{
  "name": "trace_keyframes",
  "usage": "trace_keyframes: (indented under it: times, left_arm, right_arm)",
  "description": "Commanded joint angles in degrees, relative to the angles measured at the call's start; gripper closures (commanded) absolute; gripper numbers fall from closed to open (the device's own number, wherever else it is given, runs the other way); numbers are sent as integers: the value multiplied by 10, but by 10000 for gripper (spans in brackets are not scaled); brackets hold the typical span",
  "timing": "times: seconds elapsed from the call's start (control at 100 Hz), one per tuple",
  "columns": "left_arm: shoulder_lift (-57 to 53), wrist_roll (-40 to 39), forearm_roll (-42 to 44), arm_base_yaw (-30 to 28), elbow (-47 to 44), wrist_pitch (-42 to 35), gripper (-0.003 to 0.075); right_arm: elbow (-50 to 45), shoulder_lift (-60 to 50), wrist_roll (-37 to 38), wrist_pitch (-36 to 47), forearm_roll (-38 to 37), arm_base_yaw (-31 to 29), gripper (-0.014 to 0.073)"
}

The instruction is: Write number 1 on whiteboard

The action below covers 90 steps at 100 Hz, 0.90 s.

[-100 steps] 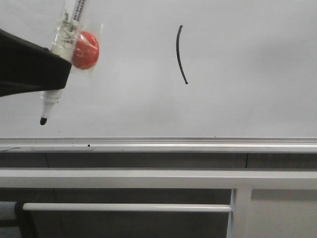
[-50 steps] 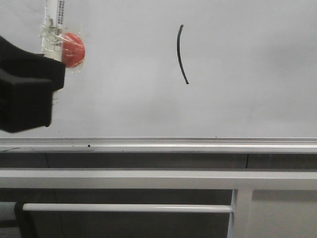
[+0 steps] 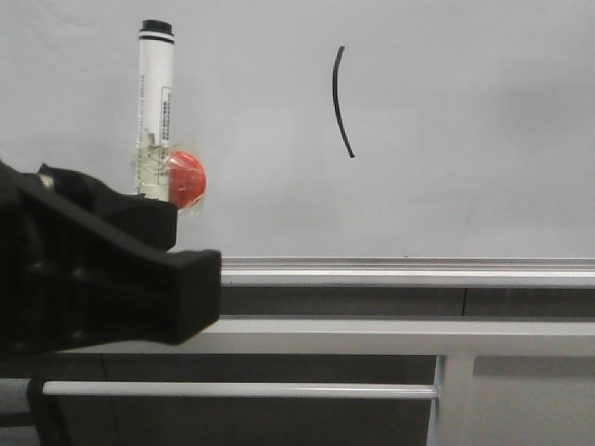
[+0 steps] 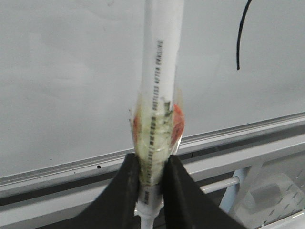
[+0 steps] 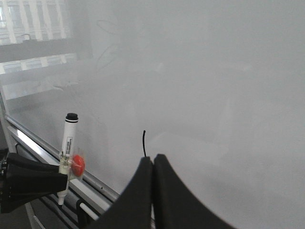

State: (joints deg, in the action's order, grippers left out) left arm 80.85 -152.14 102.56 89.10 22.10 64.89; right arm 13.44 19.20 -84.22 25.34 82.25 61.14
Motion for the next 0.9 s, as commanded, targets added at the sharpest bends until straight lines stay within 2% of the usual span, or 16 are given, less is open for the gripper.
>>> trace_keyframes:
  times: [0.0,0.39,0.89]
  left_arm:
    - [-7,0,33,-8,20,69,741]
    - [-7,0,33,-74,30,69,741]
    - [-5,-15,33,-79,38,69,741]
  right_arm:
    - [16,3,-5,7,-18,0,658]
    - [16,3,-5,6,-17,0,658]
    - [16,3,-5,6,-17,0,658]
